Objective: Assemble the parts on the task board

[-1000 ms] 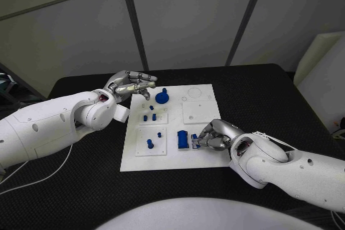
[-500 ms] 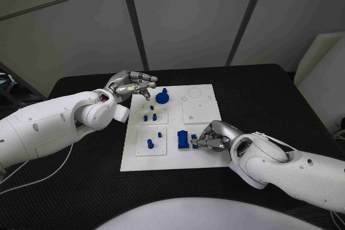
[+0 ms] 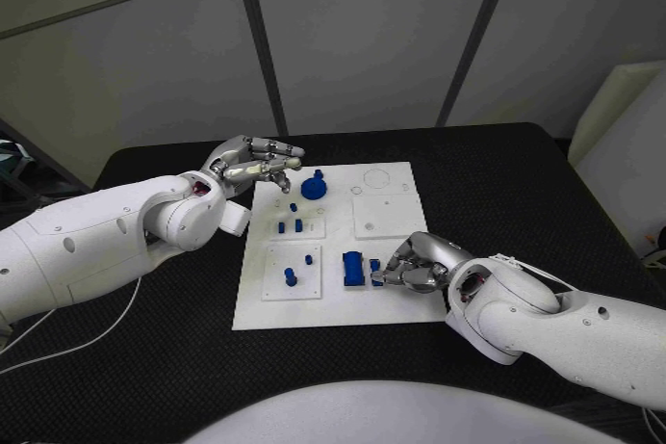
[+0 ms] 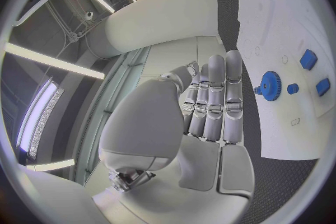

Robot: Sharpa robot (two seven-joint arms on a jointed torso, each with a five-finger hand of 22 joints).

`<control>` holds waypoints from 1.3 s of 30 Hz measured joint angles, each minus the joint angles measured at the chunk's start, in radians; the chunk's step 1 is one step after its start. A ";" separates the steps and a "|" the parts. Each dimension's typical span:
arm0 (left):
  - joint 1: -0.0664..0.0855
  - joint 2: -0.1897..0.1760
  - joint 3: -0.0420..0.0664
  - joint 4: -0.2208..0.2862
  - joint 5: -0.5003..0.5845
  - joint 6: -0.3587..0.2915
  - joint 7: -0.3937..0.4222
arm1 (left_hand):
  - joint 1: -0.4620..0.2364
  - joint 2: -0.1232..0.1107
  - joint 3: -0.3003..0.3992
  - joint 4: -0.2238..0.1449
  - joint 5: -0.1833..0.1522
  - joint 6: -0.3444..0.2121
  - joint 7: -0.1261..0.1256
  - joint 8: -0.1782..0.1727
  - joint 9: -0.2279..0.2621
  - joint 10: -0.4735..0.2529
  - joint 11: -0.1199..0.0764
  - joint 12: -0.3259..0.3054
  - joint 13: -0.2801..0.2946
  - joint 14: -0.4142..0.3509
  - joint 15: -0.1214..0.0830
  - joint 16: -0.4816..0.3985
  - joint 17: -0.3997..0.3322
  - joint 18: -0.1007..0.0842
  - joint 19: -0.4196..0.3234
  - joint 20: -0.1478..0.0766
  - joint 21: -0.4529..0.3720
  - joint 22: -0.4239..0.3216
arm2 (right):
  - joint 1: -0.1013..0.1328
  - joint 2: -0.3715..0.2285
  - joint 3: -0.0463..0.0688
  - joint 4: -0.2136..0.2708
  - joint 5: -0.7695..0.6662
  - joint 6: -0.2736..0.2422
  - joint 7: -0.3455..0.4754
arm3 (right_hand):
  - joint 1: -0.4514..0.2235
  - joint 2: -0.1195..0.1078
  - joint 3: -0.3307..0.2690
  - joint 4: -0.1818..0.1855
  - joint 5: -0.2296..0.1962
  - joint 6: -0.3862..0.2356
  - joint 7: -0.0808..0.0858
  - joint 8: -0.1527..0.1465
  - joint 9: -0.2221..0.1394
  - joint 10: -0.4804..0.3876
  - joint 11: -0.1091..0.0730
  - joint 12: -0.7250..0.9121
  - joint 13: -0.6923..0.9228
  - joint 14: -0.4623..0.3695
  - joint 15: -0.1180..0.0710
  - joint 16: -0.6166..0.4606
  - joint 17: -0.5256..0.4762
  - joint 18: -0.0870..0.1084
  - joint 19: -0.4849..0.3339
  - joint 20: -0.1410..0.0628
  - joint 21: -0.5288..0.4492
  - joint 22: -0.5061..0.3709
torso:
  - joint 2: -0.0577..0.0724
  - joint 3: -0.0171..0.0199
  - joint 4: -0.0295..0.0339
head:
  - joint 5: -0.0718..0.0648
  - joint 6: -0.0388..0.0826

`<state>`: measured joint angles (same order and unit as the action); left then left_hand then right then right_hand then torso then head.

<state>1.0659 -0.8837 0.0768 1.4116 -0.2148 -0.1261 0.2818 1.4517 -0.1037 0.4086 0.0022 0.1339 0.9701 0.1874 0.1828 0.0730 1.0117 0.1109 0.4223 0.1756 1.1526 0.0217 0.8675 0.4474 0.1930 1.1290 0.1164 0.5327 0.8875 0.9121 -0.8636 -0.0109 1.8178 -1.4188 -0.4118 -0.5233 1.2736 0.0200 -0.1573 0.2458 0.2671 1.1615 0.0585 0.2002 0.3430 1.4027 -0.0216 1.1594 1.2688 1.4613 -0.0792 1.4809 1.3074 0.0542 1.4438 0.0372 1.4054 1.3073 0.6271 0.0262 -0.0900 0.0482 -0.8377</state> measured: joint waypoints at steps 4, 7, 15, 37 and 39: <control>0.000 -0.001 0.000 0.000 0.000 0.000 0.000 | 0.000 0.000 0.000 0.000 0.000 0.000 0.000 0.000 0.000 0.000 0.000 0.004 0.000 0.000 0.000 0.000 -0.001 0.000 0.000 0.000 0.000 0.001 | 0.000 -0.012 0.000 0.004 0.000 0.011 0.015 | 0.026 -0.002 -0.006 -0.012 -0.047 0.000 0.000 0.004 0.001 -0.004 0.004 -0.007 0.001 0.000 0.000 0.000 0.000 0.000 0.000 0.000 0.000 0.000 | 0.000 0.0000 0.0005 | 0.000 0.000; 0.000 -0.001 0.000 0.000 0.000 0.000 -0.001 | 0.000 0.000 0.000 0.000 0.000 0.000 0.000 0.000 0.000 0.000 0.000 0.004 0.000 0.000 0.000 0.000 -0.001 0.000 0.000 0.000 0.000 0.001 | 0.000 -0.016 0.000 0.005 0.000 0.018 0.025 | 0.027 -0.001 -0.010 -0.016 -0.054 -0.003 0.003 0.005 0.002 -0.004 0.004 -0.007 0.001 0.000 0.000 0.000 0.000 0.000 0.000 0.000 0.000 0.000 | -0.001 0.0000 0.0005 | 0.000 0.000; 0.000 0.000 0.000 -0.002 0.000 0.001 -0.001 | 0.000 0.000 0.000 0.000 0.000 0.000 0.000 0.000 0.000 0.000 0.000 0.004 0.000 0.000 0.000 0.000 -0.001 0.000 0.000 0.000 0.000 0.001 | 0.000 -0.014 0.000 0.000 -0.001 0.033 0.046 | 0.027 -0.001 -0.018 -0.008 -0.067 -0.003 0.004 0.005 0.002 -0.004 0.004 -0.007 0.001 0.000 0.000 0.000 0.000 0.000 0.000 0.000 0.000 0.000 | -0.001 0.0005 0.0001 | 0.001 0.000; 0.000 0.002 0.000 -0.004 0.000 0.004 -0.003 | 0.000 0.000 0.004 -0.004 0.000 0.000 0.000 0.000 0.000 0.000 0.000 0.004 0.000 0.000 0.000 0.000 -0.002 0.000 0.000 0.000 0.000 0.002 | 0.000 0.009 0.001 -0.044 -0.001 0.027 0.073 | 0.006 0.030 -0.035 0.015 -0.067 -0.003 0.003 0.015 0.008 0.000 0.008 0.002 0.014 0.000 0.000 0.000 0.000 0.000 0.000 0.000 0.000 0.000 | 0.001 0.0005 0.0000 | 0.005 -0.003; 0.000 0.002 0.000 -0.005 0.000 0.004 -0.004 | 0.000 0.000 0.004 -0.004 0.000 0.000 0.000 0.000 0.000 0.000 0.000 0.004 0.000 0.000 0.000 0.000 -0.002 0.000 0.000 0.000 0.000 0.002 | 0.000 0.011 0.001 -0.049 -0.001 0.024 0.076 | 0.005 0.031 -0.035 0.015 -0.067 -0.003 0.003 0.015 0.009 0.000 0.008 0.006 0.015 0.000 0.000 0.000 0.000 0.000 0.000 0.000 0.000 0.000 | 0.001 0.0005 0.0000 | 0.005 -0.003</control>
<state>1.0660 -0.8815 0.0768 1.4062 -0.2148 -0.1220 0.2782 1.4518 -0.1037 0.4124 -0.0015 0.1339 0.9701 0.1874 0.1828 0.0731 1.0120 0.1109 0.4259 0.1756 1.1526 0.0217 0.8675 0.4458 0.1929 1.1290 0.1164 0.5327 0.8892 0.9126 -0.8526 -0.0103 1.7684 -1.4193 -0.3880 -0.4472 1.2790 0.0506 -0.1924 0.2609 0.2001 1.1582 0.0618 0.2150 0.3515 1.4025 -0.0140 1.1652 1.2836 1.4614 -0.0789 1.4809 1.3073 0.0541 1.4438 0.0373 1.4054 1.3073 0.6277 0.0267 -0.0900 0.0535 -0.8406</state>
